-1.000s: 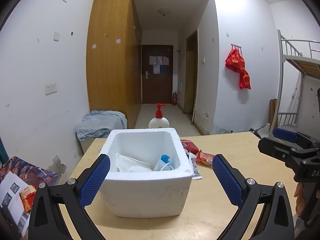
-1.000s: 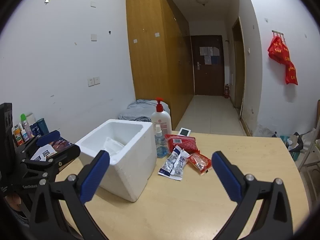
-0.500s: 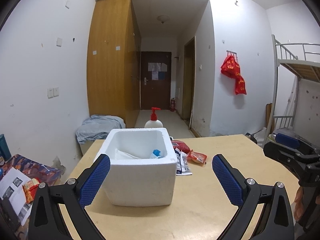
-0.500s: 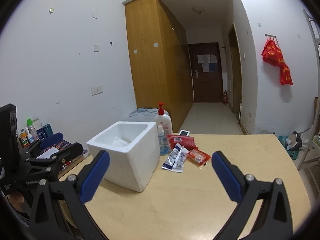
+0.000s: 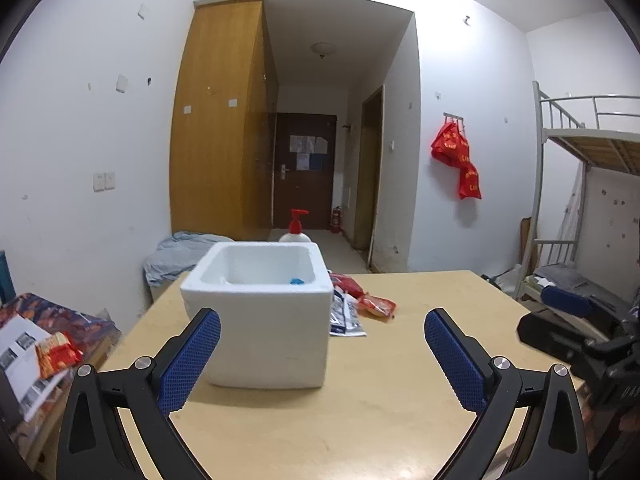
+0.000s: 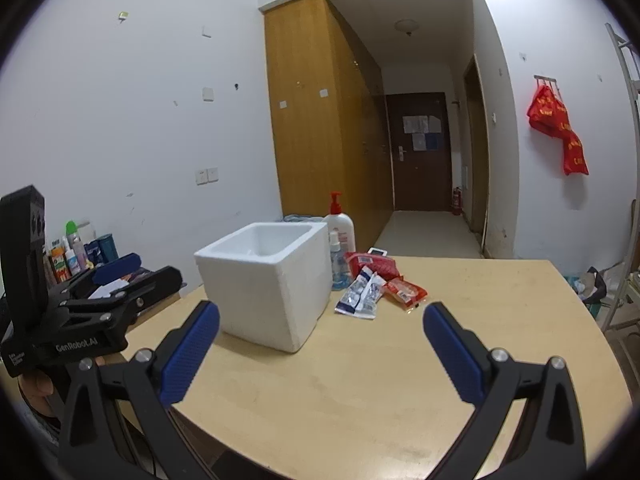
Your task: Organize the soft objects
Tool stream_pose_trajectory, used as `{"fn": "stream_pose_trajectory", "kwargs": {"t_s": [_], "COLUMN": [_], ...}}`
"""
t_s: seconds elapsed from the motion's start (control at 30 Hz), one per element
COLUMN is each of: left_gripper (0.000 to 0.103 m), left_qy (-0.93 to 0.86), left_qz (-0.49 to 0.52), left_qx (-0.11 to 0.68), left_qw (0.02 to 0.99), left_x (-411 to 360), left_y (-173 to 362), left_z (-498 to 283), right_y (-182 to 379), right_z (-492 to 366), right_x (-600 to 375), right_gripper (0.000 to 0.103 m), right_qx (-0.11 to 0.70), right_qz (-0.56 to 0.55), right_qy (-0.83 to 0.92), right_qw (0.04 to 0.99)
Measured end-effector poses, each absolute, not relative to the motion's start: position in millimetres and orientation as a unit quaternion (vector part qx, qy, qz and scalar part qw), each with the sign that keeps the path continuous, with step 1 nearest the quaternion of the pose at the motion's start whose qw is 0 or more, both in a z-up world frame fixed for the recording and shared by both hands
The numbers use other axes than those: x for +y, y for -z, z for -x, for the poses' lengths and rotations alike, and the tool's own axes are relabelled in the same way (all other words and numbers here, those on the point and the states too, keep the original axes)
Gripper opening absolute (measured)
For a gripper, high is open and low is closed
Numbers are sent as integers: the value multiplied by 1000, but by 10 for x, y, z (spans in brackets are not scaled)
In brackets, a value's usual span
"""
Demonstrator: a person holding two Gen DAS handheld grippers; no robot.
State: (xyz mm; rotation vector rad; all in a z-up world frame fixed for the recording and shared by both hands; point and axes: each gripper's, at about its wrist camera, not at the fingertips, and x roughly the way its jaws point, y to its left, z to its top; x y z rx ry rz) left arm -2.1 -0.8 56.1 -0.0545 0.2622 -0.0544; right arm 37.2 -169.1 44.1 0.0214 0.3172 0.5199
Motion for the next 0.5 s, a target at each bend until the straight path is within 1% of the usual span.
{"fn": "stream_pose_trajectory", "kwargs": {"t_s": [0.5], "left_gripper": [102], "left_qy": [23], "left_qz": [35], "left_qx": [142], "left_qw": [989], "left_x": [4], "left_y": [-143], "left_z": [107], "right_y": [-176], "right_z": [-174], "right_x": [-1726], "right_gripper": [103], "right_qx": [154], "right_qz": [-27], "right_qy": [-243], "right_qw": [957]}}
